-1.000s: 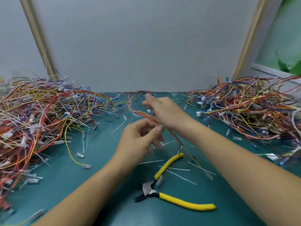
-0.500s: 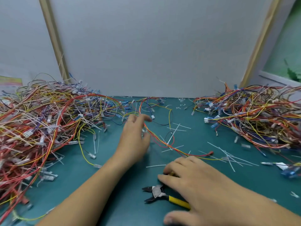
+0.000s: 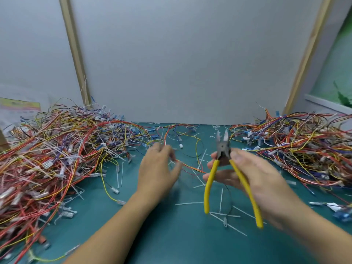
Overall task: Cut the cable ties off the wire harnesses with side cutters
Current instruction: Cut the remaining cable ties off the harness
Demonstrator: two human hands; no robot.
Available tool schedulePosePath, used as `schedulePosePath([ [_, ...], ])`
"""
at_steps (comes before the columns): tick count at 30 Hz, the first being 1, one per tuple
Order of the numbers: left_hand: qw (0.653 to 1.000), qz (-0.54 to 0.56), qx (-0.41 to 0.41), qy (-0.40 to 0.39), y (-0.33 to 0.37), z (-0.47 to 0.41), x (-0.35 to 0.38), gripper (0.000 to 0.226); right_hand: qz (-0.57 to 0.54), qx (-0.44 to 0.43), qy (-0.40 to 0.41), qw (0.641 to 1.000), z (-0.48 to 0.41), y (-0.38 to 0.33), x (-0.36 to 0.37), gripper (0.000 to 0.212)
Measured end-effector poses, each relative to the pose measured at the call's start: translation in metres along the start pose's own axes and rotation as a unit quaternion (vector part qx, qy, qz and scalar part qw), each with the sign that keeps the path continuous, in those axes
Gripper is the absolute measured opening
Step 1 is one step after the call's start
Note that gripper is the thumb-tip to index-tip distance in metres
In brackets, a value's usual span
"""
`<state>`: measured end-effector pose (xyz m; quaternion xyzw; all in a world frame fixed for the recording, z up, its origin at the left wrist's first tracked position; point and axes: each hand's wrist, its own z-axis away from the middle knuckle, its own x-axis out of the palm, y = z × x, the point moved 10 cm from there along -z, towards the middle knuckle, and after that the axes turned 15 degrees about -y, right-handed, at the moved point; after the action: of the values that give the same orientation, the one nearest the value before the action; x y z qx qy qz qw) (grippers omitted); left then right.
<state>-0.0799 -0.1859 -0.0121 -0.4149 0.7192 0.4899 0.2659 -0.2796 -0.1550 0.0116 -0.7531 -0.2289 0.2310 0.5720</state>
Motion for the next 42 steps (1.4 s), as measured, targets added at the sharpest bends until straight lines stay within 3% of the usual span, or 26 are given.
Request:
schedulePosePath([
  [1, 0.997, 0.037, -0.072, 0.010, -0.015, 0.004, -0.001, 0.024, -0.062, 0.015, 0.018, 0.998, -0.005, 0.001, -0.008, 0.038],
  [3, 0.982, 0.030, -0.174, -0.061, -0.031, 0.010, 0.018, 0.046, -0.144, 0.035, 0.025, 0.989, -0.014, -0.003, -0.017, 0.041],
  [5, 0.969, -0.020, -0.202, -0.138, -0.029, 0.011, 0.035, 0.068, -0.176, 0.051, 0.026, 0.983, -0.020, -0.003, -0.025, 0.042],
  [8, 0.968, -0.009, -0.191, -0.161, -0.018, 0.005, 0.048, 0.075, -0.174, 0.092, 0.053, 0.979, -0.020, 0.016, -0.035, 0.042],
  [14, 0.965, -0.022, -0.197, -0.170, -0.024, -0.001, 0.047, 0.032, -0.098, 0.141, 0.049, 0.984, -0.009, 0.044, -0.033, 0.046],
  [16, 0.966, 0.025, -0.203, -0.159, -0.032, -0.001, 0.043, 0.026, -0.056, 0.137, 0.035, 0.988, -0.007, 0.041, -0.030, 0.040],
  [18, 0.956, 0.150, -0.204, -0.151, -0.040, -0.001, 0.041, 0.024, -0.014, 0.118, 0.034, 0.992, -0.005, 0.035, -0.029, 0.040],
  [19, 0.934, 0.252, -0.204, -0.152, -0.042, 0.000, 0.043, 0.023, 0.005, 0.110, 0.033, 0.993, -0.005, 0.034, -0.028, 0.039],
  [22, 0.809, 0.525, -0.208, -0.160, -0.032, 0.004, 0.051, 0.020, 0.062, 0.098, 0.011, 0.993, -0.004, 0.031, -0.021, 0.036],
  [24, 0.756, 0.602, -0.200, -0.163, -0.022, 0.007, 0.051, 0.023, 0.124, 0.097, -0.009, 0.988, -0.002, 0.027, -0.016, 0.038],
  [26, 0.737, 0.629, -0.186, -0.162, -0.014, 0.008, 0.049, 0.027, 0.193, 0.089, -0.024, 0.977, 0.000, 0.022, -0.011, 0.036],
  [28, 0.752, 0.620, -0.167, -0.151, -0.010, 0.008, 0.043, 0.023, 0.247, 0.073, -0.032, 0.966, 0.001, 0.015, -0.007, 0.031],
  [32, 0.814, 0.558, -0.115, -0.112, 0.000, 0.006, 0.022, 0.005, 0.379, 0.060, -0.007, 0.923, 0.004, 0.000, -0.009, 0.042],
  [37, 0.822, 0.562, -0.056, -0.071, 0.014, 0.007, 0.005, 0.007, 0.480, 0.137, -0.009, 0.866, 0.005, 0.012, -0.007, 0.048],
  [42, 0.824, 0.563, -0.032, -0.051, 0.018, 0.008, -0.002, 0.003, 0.514, 0.149, -0.002, 0.845, 0.006, 0.013, -0.003, 0.054],
])
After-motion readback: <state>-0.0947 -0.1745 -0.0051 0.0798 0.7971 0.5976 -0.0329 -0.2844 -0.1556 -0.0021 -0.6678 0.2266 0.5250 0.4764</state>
